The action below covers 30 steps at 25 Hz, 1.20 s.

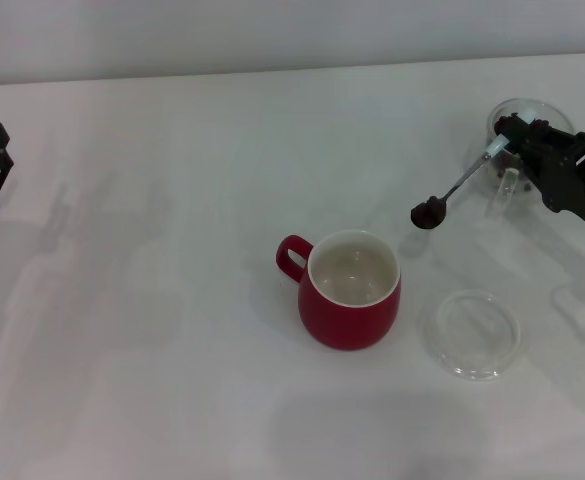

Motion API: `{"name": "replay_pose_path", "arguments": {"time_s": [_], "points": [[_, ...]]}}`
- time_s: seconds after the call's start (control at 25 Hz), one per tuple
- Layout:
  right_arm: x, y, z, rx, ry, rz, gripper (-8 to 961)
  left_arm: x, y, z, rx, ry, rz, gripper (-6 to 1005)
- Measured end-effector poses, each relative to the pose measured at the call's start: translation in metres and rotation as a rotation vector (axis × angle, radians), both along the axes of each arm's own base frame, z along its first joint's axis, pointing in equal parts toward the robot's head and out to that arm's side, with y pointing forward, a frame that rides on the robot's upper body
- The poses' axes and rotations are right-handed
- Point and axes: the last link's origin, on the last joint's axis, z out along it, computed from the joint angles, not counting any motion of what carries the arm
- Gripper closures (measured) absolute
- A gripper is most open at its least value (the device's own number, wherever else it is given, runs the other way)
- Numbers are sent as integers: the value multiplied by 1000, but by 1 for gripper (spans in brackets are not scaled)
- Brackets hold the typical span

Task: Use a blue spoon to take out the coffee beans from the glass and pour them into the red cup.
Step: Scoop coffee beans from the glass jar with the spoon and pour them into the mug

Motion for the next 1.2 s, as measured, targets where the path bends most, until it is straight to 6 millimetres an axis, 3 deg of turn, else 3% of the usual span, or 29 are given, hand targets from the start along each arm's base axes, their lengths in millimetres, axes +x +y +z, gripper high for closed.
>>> {"name": "replay_pose_path", "arguments": {"time_s": [1.2], "points": [[-22,-2,-24,-118,5,105,815,6,4,-2,-2,-8,-16,357]]}}
